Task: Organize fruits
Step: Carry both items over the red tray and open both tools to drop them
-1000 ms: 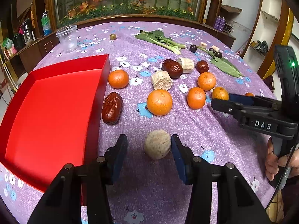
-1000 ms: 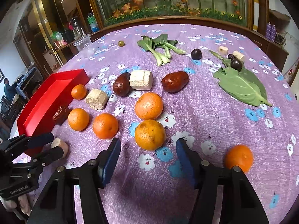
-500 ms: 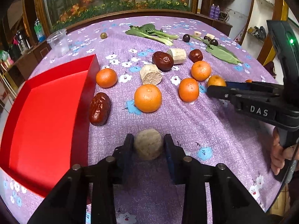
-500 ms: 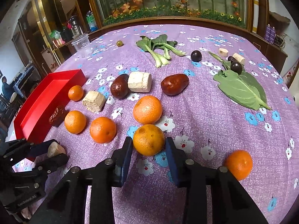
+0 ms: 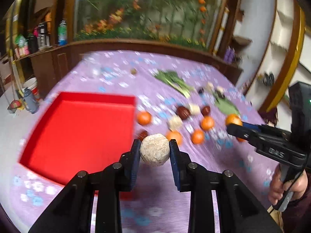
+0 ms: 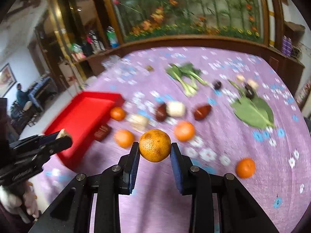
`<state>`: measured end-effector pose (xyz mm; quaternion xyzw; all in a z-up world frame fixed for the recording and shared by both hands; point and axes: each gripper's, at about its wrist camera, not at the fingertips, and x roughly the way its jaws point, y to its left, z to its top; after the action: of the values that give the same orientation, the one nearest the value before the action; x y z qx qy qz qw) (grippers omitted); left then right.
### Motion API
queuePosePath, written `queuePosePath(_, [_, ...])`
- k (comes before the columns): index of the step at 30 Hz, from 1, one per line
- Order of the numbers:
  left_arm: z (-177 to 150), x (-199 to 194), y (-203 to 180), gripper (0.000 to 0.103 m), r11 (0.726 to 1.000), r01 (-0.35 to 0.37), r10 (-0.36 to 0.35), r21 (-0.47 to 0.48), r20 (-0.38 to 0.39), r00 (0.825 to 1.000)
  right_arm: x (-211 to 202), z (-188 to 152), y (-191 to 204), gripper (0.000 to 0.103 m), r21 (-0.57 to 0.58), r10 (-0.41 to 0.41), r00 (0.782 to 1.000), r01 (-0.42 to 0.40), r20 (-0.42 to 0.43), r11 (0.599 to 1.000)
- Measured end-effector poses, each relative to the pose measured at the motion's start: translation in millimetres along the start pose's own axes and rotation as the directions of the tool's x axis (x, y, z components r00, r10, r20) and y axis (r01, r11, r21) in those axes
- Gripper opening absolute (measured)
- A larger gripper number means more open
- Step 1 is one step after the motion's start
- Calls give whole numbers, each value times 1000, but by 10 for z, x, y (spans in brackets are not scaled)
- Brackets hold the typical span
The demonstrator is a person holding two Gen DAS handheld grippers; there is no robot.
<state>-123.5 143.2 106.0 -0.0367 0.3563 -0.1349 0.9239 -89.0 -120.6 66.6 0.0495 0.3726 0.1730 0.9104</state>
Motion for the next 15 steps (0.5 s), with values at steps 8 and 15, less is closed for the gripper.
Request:
queuePosePath(8, [340, -204, 780, 28, 982, -178, 180, -57, 31, 983, -19, 519, 895, 35, -55, 243, 970, -243, -13, 968])
queuePosePath(15, [131, 231, 1444, 28, 954, -256, 245, -155, -86, 966, 894, 371, 1534, 35, -53, 303, 934, -318, -188, 947])
